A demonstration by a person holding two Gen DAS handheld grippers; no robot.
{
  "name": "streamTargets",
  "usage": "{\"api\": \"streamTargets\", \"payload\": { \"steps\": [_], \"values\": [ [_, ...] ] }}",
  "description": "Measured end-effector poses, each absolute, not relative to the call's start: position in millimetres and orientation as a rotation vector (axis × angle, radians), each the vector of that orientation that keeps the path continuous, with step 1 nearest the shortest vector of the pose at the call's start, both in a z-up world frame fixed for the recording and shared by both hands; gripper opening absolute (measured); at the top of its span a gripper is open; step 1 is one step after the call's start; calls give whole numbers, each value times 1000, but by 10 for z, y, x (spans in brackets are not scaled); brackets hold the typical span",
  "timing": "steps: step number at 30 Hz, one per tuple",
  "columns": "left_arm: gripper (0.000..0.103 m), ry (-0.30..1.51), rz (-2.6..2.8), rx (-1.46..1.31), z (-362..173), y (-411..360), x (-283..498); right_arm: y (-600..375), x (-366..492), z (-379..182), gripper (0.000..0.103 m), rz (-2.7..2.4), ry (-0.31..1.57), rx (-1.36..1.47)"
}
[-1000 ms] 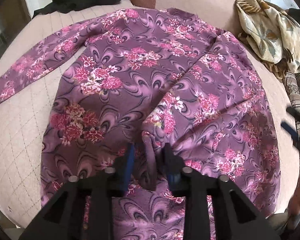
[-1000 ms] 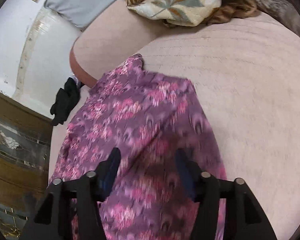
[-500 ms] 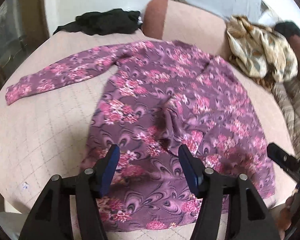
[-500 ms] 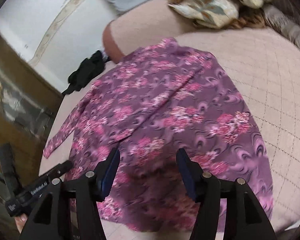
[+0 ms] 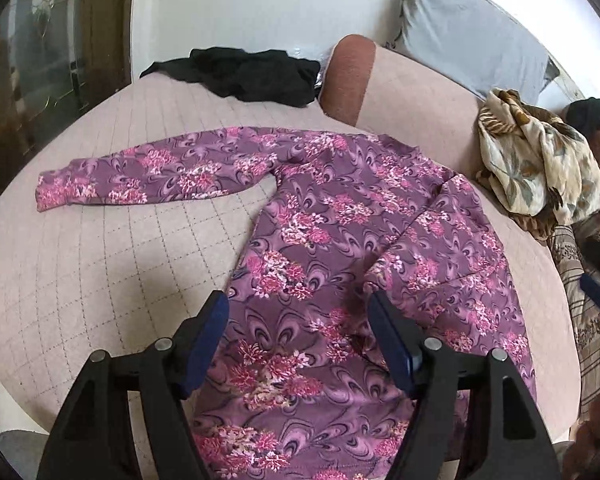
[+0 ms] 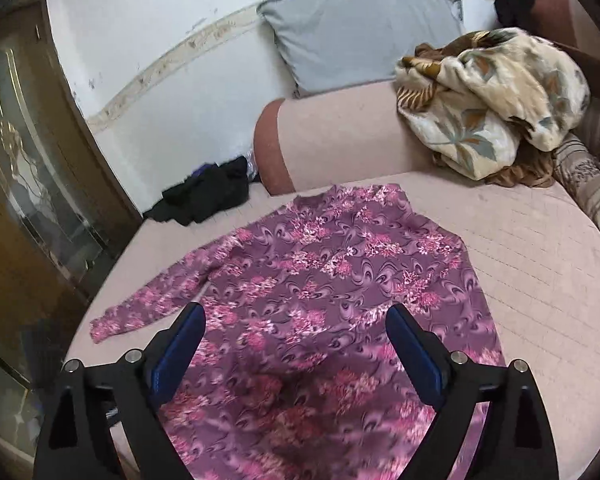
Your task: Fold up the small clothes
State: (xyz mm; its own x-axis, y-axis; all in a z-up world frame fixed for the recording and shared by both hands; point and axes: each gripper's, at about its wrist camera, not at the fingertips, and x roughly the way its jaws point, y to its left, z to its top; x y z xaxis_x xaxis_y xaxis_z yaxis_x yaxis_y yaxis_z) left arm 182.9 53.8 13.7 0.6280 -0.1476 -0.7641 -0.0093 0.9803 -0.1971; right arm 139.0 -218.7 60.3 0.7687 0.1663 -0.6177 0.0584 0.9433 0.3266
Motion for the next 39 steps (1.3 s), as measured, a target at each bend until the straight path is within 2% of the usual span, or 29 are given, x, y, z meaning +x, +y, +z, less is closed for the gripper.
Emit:
{"api": "streamTargets", "payload": {
  "steps": [9,17,24,32,39],
  "values": [
    [71,935,-55,-214,-38,522,2007,-2441,1830,-355,94,64,869,488],
    [71,988,-54,-267,-179,577,2073,-2465,1881,-366,94,88,884,517],
    [71,1023,-67,-354,-85,726,2143,-2459,1824,-392,94,103,901,531],
    [71,1065,80,-552,-14,1543,2532,-2385,1801,-274,92,177,874,536],
    [71,1089,341,-770,-292,2628,2827,-2275,1888,-350,86,228,905,529]
  ]
}}
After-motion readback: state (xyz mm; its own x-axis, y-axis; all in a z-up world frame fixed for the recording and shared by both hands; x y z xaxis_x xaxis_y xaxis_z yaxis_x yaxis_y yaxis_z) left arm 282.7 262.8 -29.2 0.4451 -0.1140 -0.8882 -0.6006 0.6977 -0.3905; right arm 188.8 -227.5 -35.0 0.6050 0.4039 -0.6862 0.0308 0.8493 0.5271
